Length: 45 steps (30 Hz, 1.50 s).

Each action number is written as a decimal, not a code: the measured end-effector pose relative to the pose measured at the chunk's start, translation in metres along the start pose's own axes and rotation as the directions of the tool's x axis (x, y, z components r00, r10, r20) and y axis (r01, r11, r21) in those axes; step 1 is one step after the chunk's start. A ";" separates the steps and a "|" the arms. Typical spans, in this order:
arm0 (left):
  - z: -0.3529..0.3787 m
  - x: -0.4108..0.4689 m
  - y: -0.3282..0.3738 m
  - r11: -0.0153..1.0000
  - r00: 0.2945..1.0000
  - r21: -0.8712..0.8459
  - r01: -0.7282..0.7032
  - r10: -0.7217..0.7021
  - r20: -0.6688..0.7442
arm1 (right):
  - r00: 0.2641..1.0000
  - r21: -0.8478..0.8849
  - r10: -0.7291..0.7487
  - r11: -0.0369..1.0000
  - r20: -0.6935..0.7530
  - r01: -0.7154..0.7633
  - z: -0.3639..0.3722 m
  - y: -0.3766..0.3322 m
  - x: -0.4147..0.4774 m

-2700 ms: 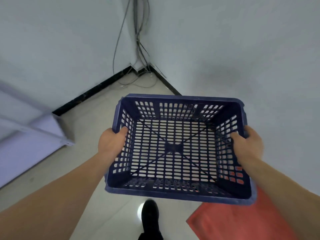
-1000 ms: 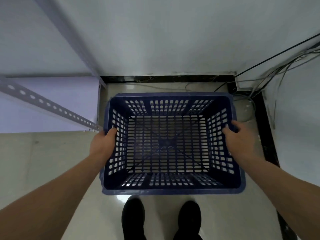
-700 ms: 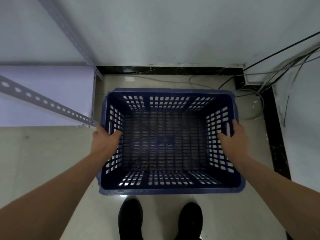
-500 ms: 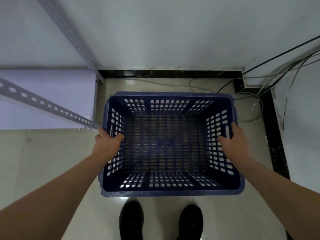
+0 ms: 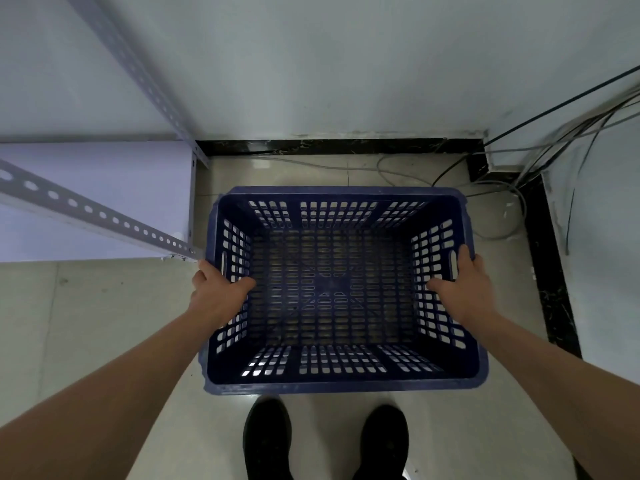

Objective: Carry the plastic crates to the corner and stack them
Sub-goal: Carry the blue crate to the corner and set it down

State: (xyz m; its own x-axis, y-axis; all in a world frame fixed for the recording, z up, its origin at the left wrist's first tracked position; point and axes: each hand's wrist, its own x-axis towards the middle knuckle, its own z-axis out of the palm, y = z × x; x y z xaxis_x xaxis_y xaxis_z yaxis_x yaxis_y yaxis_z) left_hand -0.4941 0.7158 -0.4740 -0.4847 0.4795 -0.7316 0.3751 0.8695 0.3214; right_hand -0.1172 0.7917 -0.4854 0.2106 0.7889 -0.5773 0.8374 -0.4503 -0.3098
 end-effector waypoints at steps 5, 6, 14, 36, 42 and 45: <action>-0.008 -0.002 0.001 1.000 1.000 0.007 0.002 -0.002 0.017 | 0.996 0.030 0.029 0.999 0.085 -0.032 -0.010 -0.004 -0.001; -0.011 -0.005 0.002 1.000 1.000 0.018 -0.007 0.007 0.023 | 0.994 0.046 0.038 0.998 0.102 -0.043 -0.013 -0.007 -0.003; -0.040 -0.053 0.032 0.991 0.991 0.079 -0.105 0.097 0.097 | 0.991 0.196 0.023 0.979 0.135 -0.049 -0.032 -0.038 -0.048; -0.179 -0.323 0.147 0.369 0.544 0.529 -0.764 0.810 0.219 | 0.936 -0.007 -0.309 0.950 -0.166 0.312 -0.234 -0.115 -0.315; -0.185 -0.402 0.170 0.066 0.306 0.523 -0.850 0.870 0.387 | 0.929 0.044 -0.213 0.971 -0.303 0.237 -0.271 -0.089 -0.415; -0.173 -0.448 0.177 -0.043 0.231 0.515 -0.856 0.860 0.455 | 0.916 0.079 -0.143 0.979 -0.374 0.185 -0.286 -0.063 -0.463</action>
State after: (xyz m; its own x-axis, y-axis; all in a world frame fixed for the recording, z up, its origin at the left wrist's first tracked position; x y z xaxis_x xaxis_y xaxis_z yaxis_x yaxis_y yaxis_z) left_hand -0.3472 0.6755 0.0149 0.5703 0.8045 -0.1660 0.8058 -0.5087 0.3032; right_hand -0.1234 0.5741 0.0172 0.2620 0.9438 -0.2016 0.8193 -0.3279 -0.4704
